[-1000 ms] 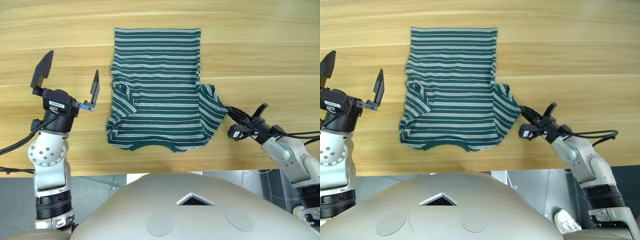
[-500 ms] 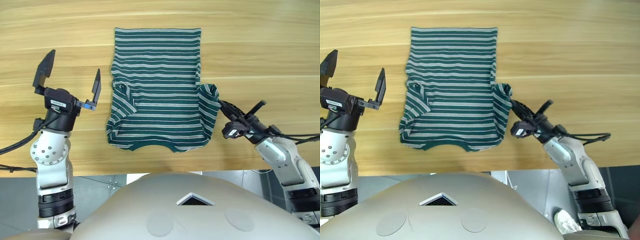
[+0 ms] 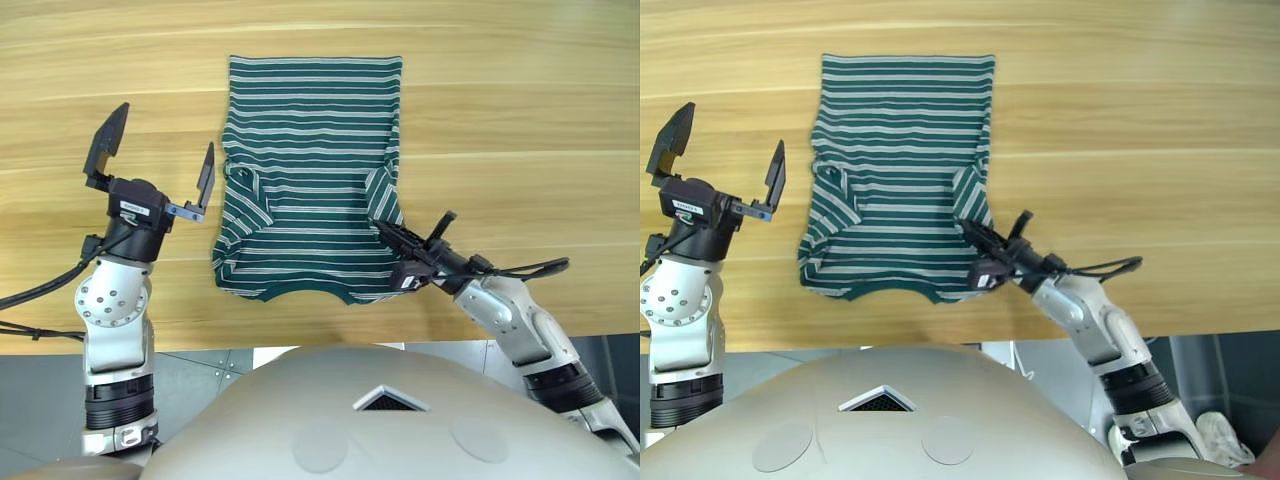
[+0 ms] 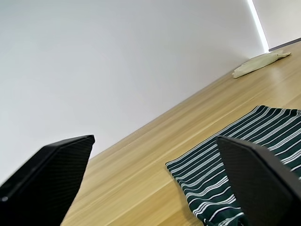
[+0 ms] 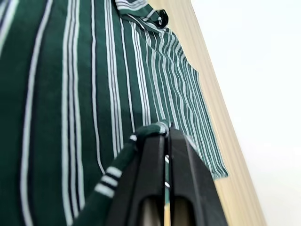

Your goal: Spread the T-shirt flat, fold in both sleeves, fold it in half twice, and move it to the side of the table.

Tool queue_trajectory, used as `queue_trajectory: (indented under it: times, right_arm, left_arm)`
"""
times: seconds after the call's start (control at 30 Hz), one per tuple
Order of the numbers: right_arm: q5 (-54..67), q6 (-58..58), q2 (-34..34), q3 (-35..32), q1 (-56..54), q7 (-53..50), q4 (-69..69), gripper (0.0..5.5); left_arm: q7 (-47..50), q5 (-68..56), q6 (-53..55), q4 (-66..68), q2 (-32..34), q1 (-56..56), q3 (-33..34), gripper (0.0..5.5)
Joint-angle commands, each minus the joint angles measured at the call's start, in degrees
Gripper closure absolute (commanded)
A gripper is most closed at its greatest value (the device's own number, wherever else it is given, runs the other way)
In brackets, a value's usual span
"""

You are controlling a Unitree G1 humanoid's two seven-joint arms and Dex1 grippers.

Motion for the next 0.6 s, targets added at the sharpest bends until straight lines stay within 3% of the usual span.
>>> queue_trajectory:
  times: [0.03,0.27,0.6]
  right_arm:
    - [-1.0,0.9,0.6,0.7,-2.1,0.2,1.0,5.48]
    - [-2.6,1.2,0.3,1.9,-3.5,0.6,1.6,5.48]
    - [-2.2,1.3,1.8,3.5,-5.8,0.4,1.8,3.81]
  left_arm:
    - [-0.4,0.6,0.1,0.9,0.0,0.2,-0.4,0.66]
    - [-0.2,0.6,0.4,0.8,-0.6,0.6,-0.7,0.66]
    - [0.1,1.3,0.6,6.8,0.7,-1.0,1.0,0.66]
